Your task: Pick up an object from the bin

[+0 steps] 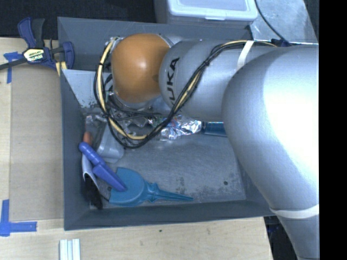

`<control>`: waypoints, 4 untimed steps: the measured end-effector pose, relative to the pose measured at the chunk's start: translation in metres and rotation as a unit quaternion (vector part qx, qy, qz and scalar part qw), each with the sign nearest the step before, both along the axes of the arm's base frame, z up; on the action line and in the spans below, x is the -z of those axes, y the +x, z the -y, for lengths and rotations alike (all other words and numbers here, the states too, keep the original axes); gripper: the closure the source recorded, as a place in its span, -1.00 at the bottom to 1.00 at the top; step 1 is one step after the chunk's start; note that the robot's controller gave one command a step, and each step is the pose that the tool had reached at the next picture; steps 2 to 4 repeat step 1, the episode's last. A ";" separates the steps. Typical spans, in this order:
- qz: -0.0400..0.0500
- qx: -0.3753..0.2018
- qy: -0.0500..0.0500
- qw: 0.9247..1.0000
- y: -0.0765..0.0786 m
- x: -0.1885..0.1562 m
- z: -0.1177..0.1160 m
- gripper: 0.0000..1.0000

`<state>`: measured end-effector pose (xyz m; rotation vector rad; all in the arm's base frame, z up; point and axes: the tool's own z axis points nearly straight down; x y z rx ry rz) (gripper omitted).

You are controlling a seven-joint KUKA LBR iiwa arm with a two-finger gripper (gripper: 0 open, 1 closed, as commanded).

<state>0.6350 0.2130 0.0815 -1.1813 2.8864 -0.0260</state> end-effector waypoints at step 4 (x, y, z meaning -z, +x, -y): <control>0.000 -0.016 0.001 1.000 0.000 -0.078 0.002 1.00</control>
Offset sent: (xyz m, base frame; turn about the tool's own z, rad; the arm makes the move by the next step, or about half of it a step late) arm -0.0016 -0.0001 0.0226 -0.0051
